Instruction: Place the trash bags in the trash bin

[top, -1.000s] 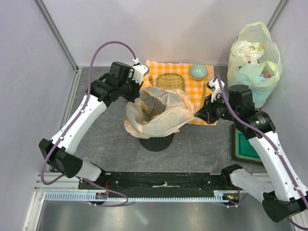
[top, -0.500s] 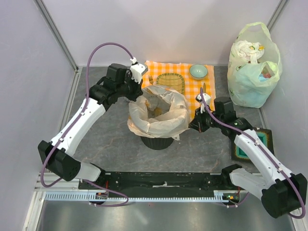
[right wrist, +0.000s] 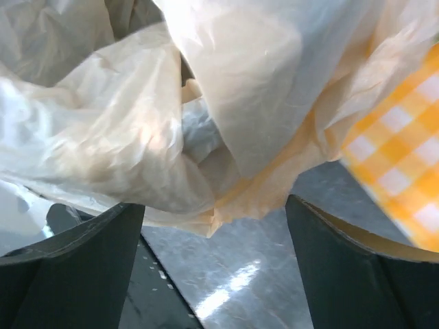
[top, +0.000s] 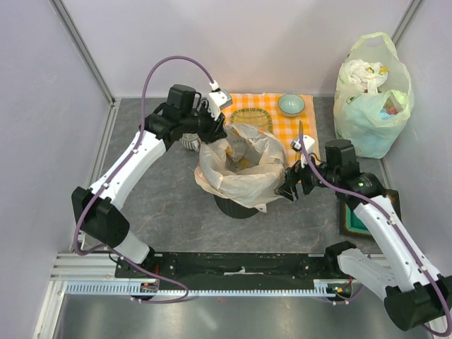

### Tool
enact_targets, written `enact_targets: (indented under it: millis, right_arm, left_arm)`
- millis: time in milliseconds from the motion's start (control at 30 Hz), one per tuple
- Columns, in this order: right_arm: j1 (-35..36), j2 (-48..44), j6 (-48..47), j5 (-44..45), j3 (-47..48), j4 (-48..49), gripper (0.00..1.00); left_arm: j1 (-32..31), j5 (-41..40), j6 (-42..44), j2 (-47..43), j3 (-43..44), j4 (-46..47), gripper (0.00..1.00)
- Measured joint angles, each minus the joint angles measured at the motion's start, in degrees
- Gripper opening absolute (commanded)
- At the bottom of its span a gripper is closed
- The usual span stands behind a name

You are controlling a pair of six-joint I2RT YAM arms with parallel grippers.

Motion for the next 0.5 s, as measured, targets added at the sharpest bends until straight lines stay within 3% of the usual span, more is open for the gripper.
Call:
enact_targets:
  millis: [67,167,333,500]
  right_arm:
    - [-1.2,-0.9,-2.0,0.0,2.8,-2.8,0.98]
    - [-3.9,-2.1,-5.1,-0.3,7.8,-7.8,0.98]
    - [-6.7,-0.3,-8.2,-2.4,18.2,-14.7,0.97]
    - [-10.6,5.7,-8.5,-5.4,23.2,-15.9,0.86]
  left_arm:
    - [-0.2,2.0,2.3,0.5,0.9,-2.4,0.60]
    - [-0.2,5.0,5.3,1.0,3.1,-6.3,0.75]
    - [2.8,12.2,5.3,0.1,8.2,-10.9,0.75]
    - [11.6,18.6,-1.6,-8.8,1.9,-11.6,0.72]
